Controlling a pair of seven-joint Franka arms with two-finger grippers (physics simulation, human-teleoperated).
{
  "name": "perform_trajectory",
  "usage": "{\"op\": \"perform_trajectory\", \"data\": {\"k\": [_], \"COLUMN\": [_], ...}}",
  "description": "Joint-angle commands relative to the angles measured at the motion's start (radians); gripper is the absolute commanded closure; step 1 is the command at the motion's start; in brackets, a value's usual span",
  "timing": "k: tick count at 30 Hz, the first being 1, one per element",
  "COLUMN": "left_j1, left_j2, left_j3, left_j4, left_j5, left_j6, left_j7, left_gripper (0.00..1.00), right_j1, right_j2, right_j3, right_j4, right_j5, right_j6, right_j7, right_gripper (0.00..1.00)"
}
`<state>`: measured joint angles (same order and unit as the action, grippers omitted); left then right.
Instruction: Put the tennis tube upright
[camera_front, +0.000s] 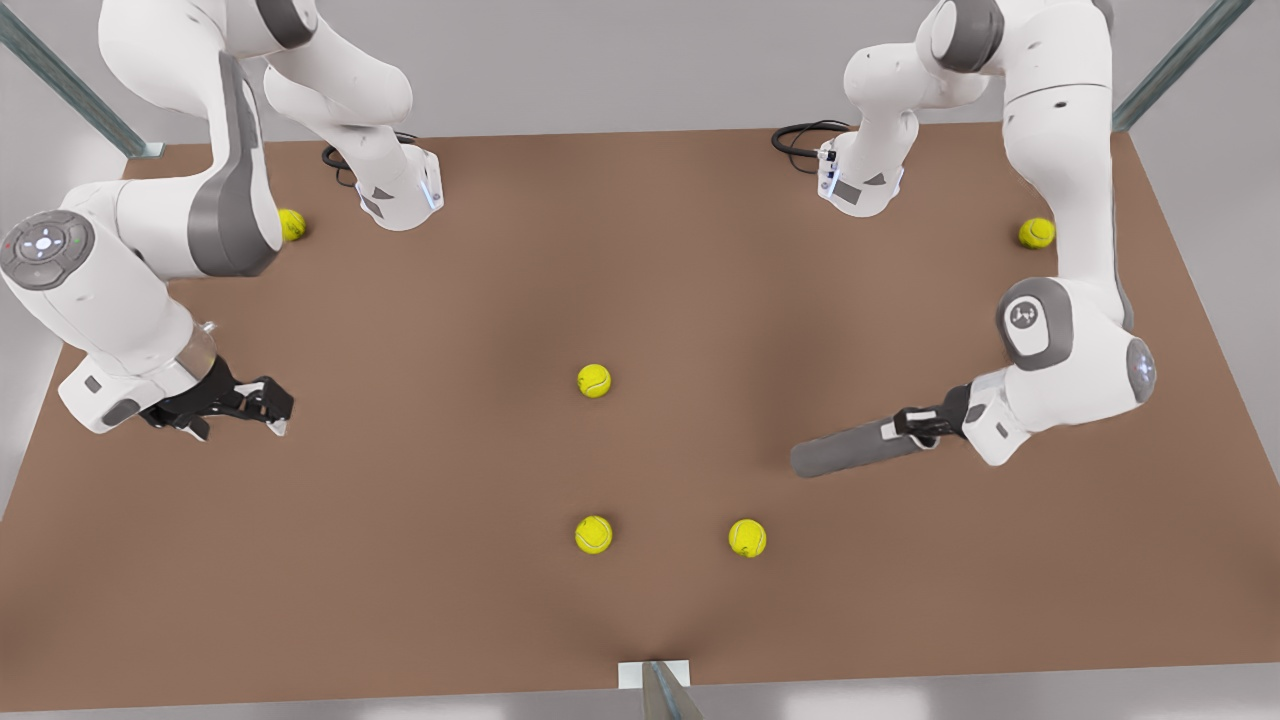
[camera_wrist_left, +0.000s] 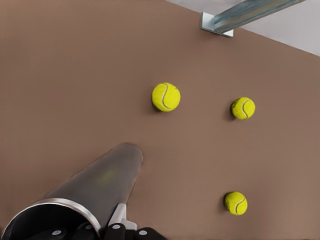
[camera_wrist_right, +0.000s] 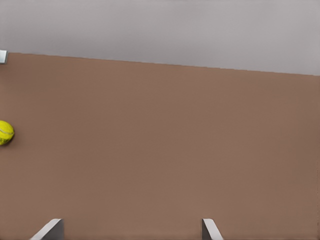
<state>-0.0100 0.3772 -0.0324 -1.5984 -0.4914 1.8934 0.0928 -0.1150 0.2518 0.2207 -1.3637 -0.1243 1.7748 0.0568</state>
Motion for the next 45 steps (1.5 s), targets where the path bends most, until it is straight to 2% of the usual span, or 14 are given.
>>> {"op": "perform_trajectory", "data": {"k": [1, 6, 11, 26, 27, 28, 45], "left_j1": [-0.001, -0.001, -0.01, -0.024, -0.024, -0.024, -0.024], "left_j2": [-0.004, -0.066, -0.067, 0.016, 0.019, 0.022, -0.003], "left_j3": [0.002, 0.002, -0.008, -0.015, -0.015, -0.015, -0.023], "left_j4": [0.0, 0.0, -0.002, -0.014, -0.014, -0.014, -0.003], "left_j5": [0.162, 0.395, 0.557, 0.559, 0.559, 0.557, 0.562], "left_j6": [-0.004, -0.066, -0.065, -0.03, -0.031, -0.031, -0.065], "left_j7": [-0.008, -0.163, -0.341, -0.395, -0.393, -0.393, -0.393], "left_gripper": [0.79, 0.79, 0.79, 0.79, 0.56, 0.01, 0.0], "right_j1": [0.003, -0.011, -0.014, -0.04, -0.04, -0.04, -0.04], "right_j2": [0.0, 0.0, 0.0, 0.0, 0.0, 0.0, 0.0], "right_j3": [0.0, 0.0, 0.0, 0.0, 0.0, 0.0, 0.0], "right_j4": [0.0, 0.0, 0.0, 0.002, 0.002, 0.002, 0.002], "right_j5": [0.0, 0.003, 0.0, 0.003, 0.005, 0.005, 0.005], "right_j6": [0.0, 0.0, 0.0, 0.014, 0.014, 0.014, 0.015], "right_j7": [0.0, 0.0, 0.0, 0.0, 0.0, 0.0, 0.0], "right_gripper": [0.0, 0.0, 0.0, 0.0, 0.0, 0.0, 0.0]}}
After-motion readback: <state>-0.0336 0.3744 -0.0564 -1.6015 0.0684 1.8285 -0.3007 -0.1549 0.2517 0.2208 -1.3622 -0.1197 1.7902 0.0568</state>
